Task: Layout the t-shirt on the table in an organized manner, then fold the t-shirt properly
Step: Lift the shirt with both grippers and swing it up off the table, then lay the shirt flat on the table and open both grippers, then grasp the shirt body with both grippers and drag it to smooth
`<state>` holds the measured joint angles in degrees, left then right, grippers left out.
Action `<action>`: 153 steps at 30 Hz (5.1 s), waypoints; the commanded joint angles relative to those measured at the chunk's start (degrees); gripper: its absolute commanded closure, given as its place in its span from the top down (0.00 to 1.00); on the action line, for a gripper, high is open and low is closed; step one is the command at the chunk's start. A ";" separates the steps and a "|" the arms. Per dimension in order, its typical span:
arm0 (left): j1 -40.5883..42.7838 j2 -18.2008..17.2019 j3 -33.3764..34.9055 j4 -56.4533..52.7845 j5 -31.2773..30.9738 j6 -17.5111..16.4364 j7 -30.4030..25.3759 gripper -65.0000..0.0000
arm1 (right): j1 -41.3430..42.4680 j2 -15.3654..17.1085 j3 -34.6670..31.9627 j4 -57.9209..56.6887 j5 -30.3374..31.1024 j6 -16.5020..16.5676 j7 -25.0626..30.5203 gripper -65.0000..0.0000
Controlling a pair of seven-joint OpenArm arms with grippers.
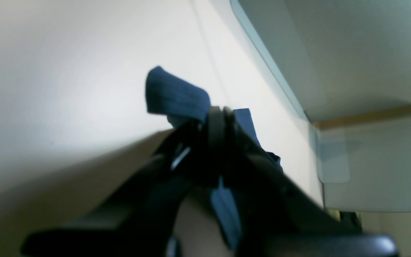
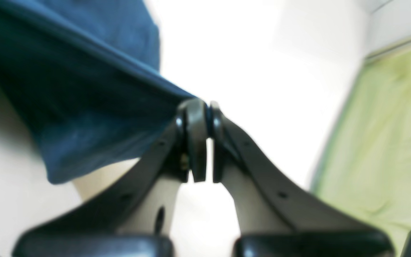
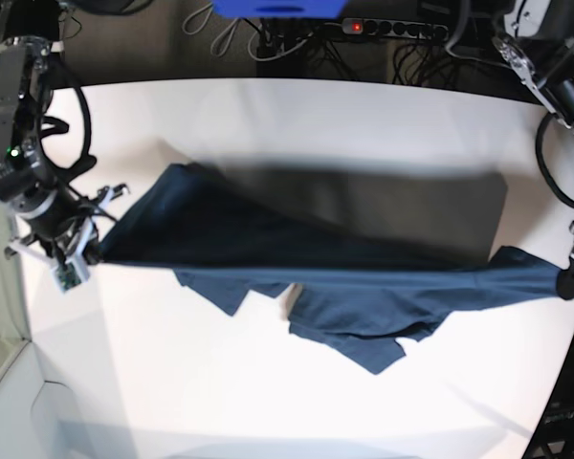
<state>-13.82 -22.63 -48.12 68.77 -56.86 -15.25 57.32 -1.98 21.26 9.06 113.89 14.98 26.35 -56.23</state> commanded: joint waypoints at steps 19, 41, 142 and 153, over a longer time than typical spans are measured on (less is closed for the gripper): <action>-34.31 7.82 21.70 -12.73 11.37 0.08 -6.46 0.00 | 39.30 5.43 0.30 -7.91 -2.63 0.16 0.97 0.00; -44.33 1.14 26.18 -14.05 0.82 0.08 0.92 0.00 | 45.27 7.10 0.65 3.43 -5.80 0.33 -10.98 0.00; 18.35 7.82 21.88 34.39 7.59 -0.10 4.88 0.01 | 34.90 -3.54 1.62 -49.23 -3.16 7.72 4.67 0.00; -3.89 13.27 26.18 3.53 20.42 -0.45 1.36 0.01 | 7.38 -24.90 -2.86 -9.49 -3.60 7.72 -10.01 0.00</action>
<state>-16.60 -8.86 -21.76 71.18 -35.79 -15.44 58.74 3.49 -4.08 6.04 103.70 10.74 34.02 -67.66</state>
